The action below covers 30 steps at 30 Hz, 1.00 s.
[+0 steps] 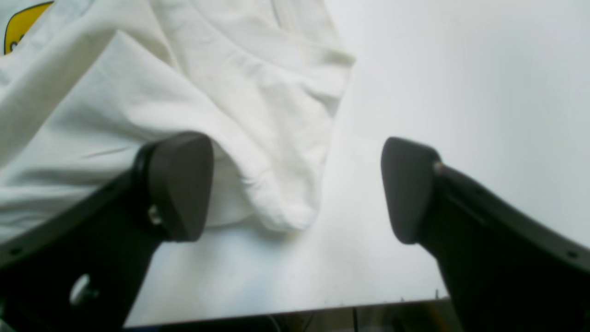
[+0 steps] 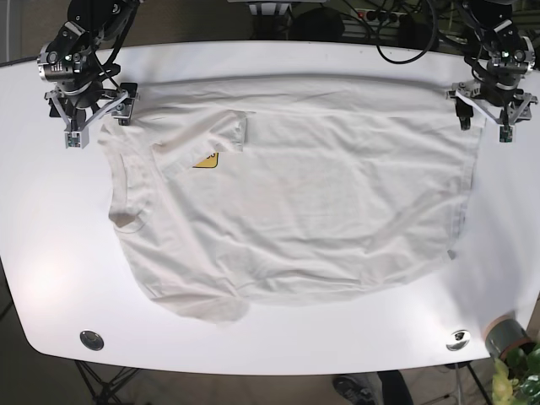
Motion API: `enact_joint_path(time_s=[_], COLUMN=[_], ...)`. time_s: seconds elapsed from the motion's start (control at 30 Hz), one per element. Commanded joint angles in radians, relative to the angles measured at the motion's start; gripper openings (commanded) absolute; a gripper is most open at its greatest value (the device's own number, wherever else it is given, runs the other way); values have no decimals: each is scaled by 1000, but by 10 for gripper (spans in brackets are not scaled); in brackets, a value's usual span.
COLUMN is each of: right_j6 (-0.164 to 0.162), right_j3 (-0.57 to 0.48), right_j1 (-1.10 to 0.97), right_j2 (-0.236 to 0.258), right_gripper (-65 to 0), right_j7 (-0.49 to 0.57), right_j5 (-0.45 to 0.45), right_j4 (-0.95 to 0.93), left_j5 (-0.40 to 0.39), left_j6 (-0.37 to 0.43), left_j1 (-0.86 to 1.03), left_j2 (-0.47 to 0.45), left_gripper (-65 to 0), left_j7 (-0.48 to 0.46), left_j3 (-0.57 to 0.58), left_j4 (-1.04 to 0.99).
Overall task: Fold the T-shirt properly
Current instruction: 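Lay the shirt flat and open both grippers, then move the right gripper to the shirt side and grasp the fabric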
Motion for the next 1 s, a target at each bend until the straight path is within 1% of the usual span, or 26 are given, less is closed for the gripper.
enact_joint_path(time_s=[0.0,0.17,0.3,0.43,0.47,0.67,0.73,0.83,0.87,0.93,0.97], right_j6=[-3,-3,-6,-11,-11,-14,-16,-20,-29,-59,-66], right_j3=[-13,-59,-93,-96,-96,-119,-154,-191,-205,-234,-246], right_j1=[23,72,152,252,278,455,517,590,619,676,695], right_j2=[15,45,50,53,61,117,151,185,200,231,240], right_gripper=[-125,-125,-125,-125,-125,-127,-127,-127,-127,-127,-127], right_j7=[16,16,16,16,16,21,55,116,140,196,216], right_j5=[13,11,4,2,2,0,0,0,0,0,0], right_j4=[22,14,-21,-87,-110,-316,-416,-552,-604,-713,-752], left_j5=[-12,-13,-9,-9,-9,-7,-7,-7,-7,-7,-7], left_j6=[0,0,0,5,5,7,8,8,8,8,8], left_j1=[2,-11,-94,-146,-158,-249,-267,-281,-287,-296,-298], left_j2=[-21,-23,-21,-21,-20,-17,-15,-17,-17,-17,-17], left_gripper=[-187,-187,-186,-186,-186,-186,-186,-186,-186,-186,-186], left_j7=[-15,-23,-23,-23,-23,-17,-17,-17,-18,-18,-17], left_j3=[-6,-31,-40,-36,-36,-34,-19,4,7,9,9], left_j4=[56,94,93,85,85,84,71,59,59,61,61])
